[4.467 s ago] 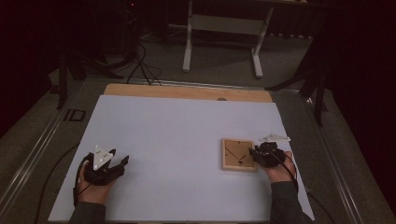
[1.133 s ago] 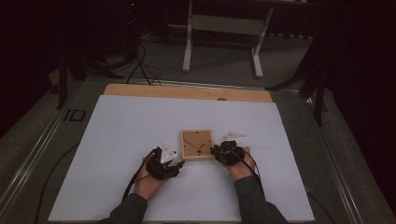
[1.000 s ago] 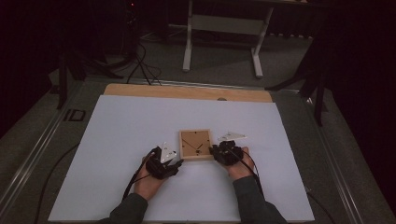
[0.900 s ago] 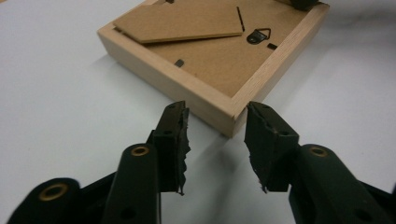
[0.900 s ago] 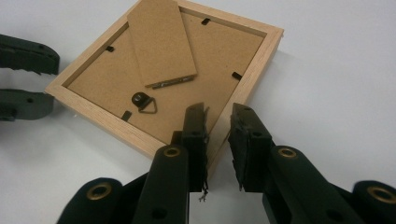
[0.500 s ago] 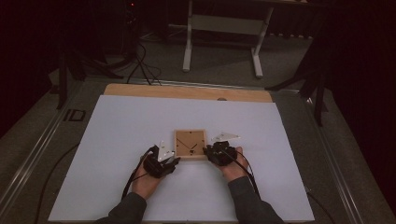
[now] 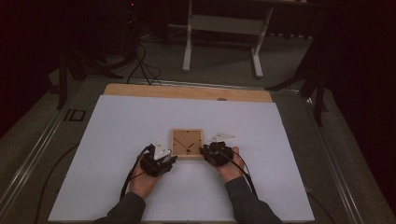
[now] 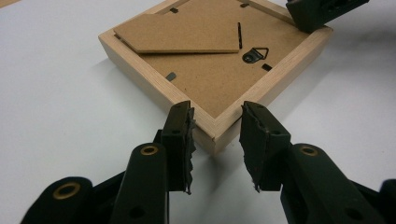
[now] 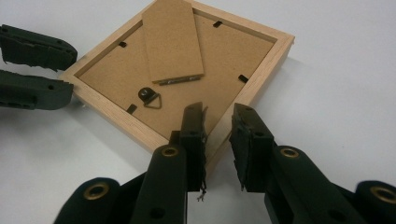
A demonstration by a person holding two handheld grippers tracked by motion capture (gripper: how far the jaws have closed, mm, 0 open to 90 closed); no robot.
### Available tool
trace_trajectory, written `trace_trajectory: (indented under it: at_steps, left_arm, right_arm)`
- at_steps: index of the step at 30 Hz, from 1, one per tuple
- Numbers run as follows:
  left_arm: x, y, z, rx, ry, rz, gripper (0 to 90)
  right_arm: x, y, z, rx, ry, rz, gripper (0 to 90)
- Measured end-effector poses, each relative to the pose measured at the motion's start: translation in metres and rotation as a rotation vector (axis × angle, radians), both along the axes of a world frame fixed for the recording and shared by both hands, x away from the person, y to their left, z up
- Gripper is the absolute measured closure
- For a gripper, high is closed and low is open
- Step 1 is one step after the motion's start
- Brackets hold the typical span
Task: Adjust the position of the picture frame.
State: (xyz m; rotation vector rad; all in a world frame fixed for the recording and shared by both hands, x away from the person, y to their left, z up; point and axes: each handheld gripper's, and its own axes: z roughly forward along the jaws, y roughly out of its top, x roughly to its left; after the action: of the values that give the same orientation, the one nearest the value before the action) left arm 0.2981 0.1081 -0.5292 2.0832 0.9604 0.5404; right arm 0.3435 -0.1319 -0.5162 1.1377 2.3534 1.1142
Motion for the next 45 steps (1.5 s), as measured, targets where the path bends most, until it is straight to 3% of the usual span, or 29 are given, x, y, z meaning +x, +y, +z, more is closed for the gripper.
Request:
trace_trajectory:
  at_steps: [18,24,30,32,38,42,45]
  left_arm:
    - [0.000,0.000,-0.002,0.003,-0.003,0.020,60.0]
    - [0.001,0.001,-0.002,0.005,0.003,0.019,59.2]
    - [0.000,0.001,-0.001,0.001,-0.001,0.020,58.4]
    - [-0.001,0.002,0.001,-0.008,-0.007,0.022,58.2]
    - [-0.002,0.004,0.004,-0.023,-0.016,0.029,58.1]
    - [0.000,0.005,0.008,-0.026,-0.024,0.026,58.1]
    - [0.002,0.009,0.016,-0.061,-0.031,0.036,58.6]
  right_arm:
    - [0.001,0.002,-0.002,0.010,-0.014,0.009,74.6]
    - [0.001,0.002,-0.001,0.011,-0.010,0.027,69.0]
    - [0.000,-0.002,0.004,0.020,-0.036,0.019,66.4]
    - [-0.001,-0.006,0.009,0.030,-0.064,0.019,66.0]
    - [-0.003,-0.006,0.013,0.031,-0.088,0.031,66.4]
    - [-0.006,-0.004,0.012,0.025,-0.083,0.052,68.0]
    - [-0.010,0.001,0.012,0.026,-0.078,0.077,69.1]
